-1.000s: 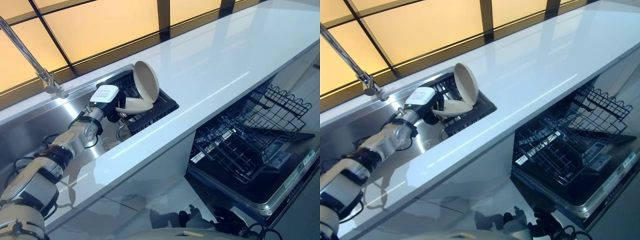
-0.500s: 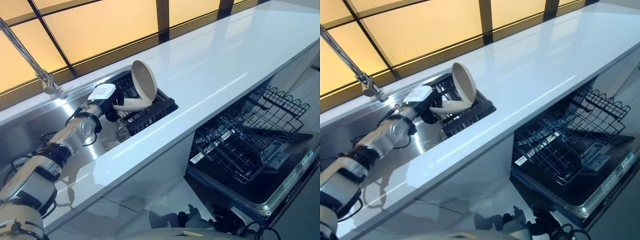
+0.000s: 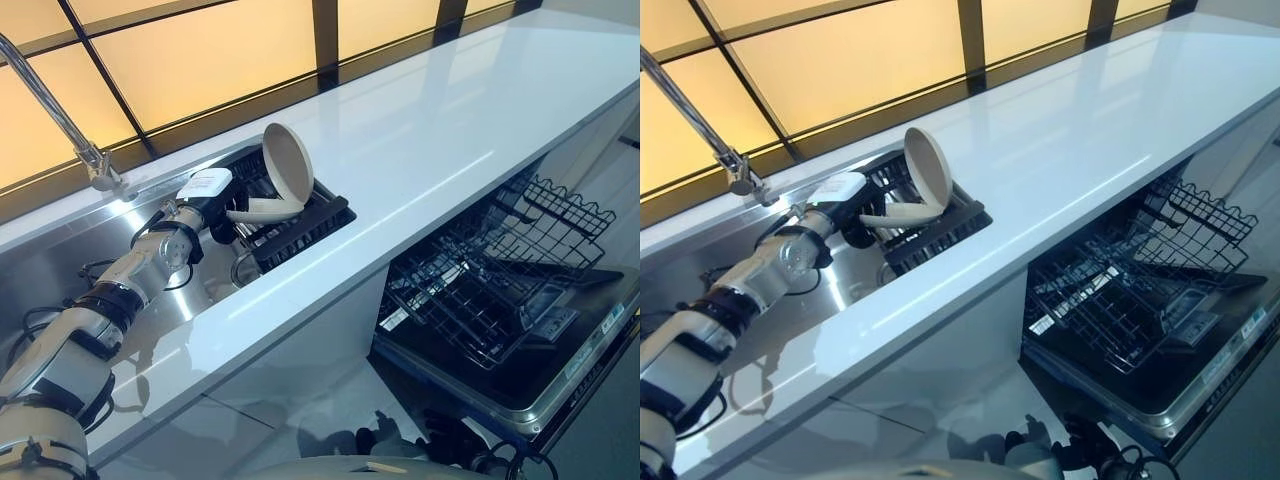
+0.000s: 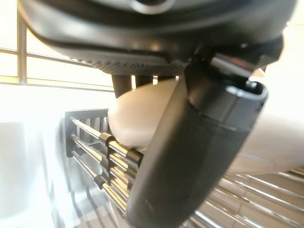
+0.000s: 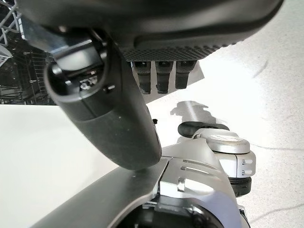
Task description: Pick up plates and place into dishwasher.
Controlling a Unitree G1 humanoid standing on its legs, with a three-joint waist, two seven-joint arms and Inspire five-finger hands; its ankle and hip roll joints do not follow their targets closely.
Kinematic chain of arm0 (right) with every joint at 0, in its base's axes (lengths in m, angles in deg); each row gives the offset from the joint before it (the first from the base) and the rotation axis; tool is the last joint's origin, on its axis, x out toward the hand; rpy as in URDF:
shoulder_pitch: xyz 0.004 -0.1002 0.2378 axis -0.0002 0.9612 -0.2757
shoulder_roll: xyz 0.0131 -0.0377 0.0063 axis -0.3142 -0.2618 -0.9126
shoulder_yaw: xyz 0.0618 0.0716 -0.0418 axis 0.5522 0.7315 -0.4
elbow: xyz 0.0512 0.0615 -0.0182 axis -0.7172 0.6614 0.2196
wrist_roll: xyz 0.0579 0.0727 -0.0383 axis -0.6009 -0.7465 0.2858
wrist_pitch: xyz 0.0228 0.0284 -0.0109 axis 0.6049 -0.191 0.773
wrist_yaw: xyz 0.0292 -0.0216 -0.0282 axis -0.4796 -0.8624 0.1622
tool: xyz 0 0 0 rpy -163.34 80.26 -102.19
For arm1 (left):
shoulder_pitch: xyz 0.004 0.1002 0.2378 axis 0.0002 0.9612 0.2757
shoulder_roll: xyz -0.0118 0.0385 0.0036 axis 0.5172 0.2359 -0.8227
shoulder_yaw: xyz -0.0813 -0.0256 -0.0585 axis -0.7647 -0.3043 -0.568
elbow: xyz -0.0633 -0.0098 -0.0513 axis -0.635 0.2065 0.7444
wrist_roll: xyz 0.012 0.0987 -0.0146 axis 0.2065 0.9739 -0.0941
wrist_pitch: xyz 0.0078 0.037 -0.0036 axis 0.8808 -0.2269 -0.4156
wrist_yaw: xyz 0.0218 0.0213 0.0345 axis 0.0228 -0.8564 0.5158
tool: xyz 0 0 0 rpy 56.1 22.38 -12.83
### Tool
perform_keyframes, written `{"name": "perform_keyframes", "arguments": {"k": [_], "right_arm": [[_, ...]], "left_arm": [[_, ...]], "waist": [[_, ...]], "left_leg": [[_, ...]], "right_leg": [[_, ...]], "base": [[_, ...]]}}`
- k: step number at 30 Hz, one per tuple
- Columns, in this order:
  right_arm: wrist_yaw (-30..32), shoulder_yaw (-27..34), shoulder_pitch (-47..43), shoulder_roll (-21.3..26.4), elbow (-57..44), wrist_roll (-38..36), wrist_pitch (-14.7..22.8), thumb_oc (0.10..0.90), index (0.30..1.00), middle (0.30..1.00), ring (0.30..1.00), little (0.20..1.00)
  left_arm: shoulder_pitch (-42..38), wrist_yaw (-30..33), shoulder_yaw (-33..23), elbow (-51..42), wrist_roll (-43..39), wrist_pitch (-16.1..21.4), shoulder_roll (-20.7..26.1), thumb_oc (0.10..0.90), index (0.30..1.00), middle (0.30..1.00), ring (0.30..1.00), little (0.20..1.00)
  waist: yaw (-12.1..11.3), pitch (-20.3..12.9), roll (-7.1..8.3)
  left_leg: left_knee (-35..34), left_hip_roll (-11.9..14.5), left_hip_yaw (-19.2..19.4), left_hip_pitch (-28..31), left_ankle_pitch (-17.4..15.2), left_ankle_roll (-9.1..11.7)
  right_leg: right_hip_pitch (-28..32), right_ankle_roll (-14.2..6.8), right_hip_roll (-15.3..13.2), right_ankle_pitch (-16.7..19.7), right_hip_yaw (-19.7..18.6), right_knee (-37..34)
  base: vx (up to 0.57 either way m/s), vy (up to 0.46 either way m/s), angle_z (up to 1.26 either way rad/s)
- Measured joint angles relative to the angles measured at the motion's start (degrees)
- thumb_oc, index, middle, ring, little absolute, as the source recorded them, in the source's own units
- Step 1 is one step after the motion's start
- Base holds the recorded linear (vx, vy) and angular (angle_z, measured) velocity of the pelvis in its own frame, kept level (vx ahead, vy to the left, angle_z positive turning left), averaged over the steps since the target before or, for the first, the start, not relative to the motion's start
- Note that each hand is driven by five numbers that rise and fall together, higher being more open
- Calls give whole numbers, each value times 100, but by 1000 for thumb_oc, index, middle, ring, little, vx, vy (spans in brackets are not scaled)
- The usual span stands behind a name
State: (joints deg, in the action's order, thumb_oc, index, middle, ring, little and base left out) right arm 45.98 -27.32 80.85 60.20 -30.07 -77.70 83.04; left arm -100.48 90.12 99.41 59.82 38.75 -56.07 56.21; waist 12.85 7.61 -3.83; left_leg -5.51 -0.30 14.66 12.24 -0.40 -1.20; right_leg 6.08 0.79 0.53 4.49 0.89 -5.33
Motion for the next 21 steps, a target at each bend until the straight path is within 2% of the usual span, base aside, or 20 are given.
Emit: {"name": "perform_keyframes", "arguments": {"k": [6,11,15,17,18,19,20,21], "right_arm": [[10,1,15,-50,4,-64,4,800,900,900,900,900],[7,0,27,-57,12,-67,12,800,900,900,900,900],[7,1,33,-55,13,-76,13,800,900,900,900,900],[6,1,33,-56,15,-117,13,800,900,900,900,900],[6,0,34,-57,15,-118,14,800,900,900,900,900],[6,1,34,-57,16,-119,14,800,900,900,900,900],[6,1,34,-57,20,-119,18,800,900,900,900,900],[6,0,33,-58,23,-119,23,800,900,900,900,900]], "left_arm": [[7,-161,-2,70,-490,-17,-50,800,900,900,900,900],[7,-164,-2,65,-489,-13,-121,800,900,900,900,900],[6,-168,-2,66,-486,-12,-177,800,900,900,900,900],[6,-173,-2,66,-487,-12,-191,347,512,512,512,447],[6,-173,-2,66,-487,-12,-191,300,472,472,472,400],[7,-173,-2,66,-487,-12,-191,366,528,528,528,466],[6,-173,-2,66,-487,-12,-191,534,672,672,672,634],[6,-173,-2,66,-487,-12,-191,748,855,855,855,848]], "waist": [[-27,-186,15],[-18,-391,-55],[-19,-398,-65],[-23,-398,-65],[-22,-398,-65],[-21,-398,-65],[-22,-398,-65],[-21,-398,-65]], "left_leg": [[-1,2,-12,-6,20,5],[-1,1,-8,-59,20,5],[-1,4,-10,-62,30,10],[-1,5,-15,-66,31,10],[-1,4,-15,-66,31,10],[-1,4,-15,-66,31,10],[-1,4,-15,-67,31,10],[-1,4,-15,-67,31,10]], "right_leg": [[-2,1,-2,-1,0,-18],[-57,1,-2,-1,0,-24],[-59,2,0,0,4,-23],[-60,2,0,0,6,-23],[-60,2,0,0,5,-23],[-60,2,0,0,5,-23],[-60,2,0,0,5,-23],[-61,2,0,0,6,-23]], "base": [[-2,0,1],[0,0,0],[0,0,0],[0,0,0],[0,0,0],[0,0,0],[0,0,0],[0,0,0]]}}
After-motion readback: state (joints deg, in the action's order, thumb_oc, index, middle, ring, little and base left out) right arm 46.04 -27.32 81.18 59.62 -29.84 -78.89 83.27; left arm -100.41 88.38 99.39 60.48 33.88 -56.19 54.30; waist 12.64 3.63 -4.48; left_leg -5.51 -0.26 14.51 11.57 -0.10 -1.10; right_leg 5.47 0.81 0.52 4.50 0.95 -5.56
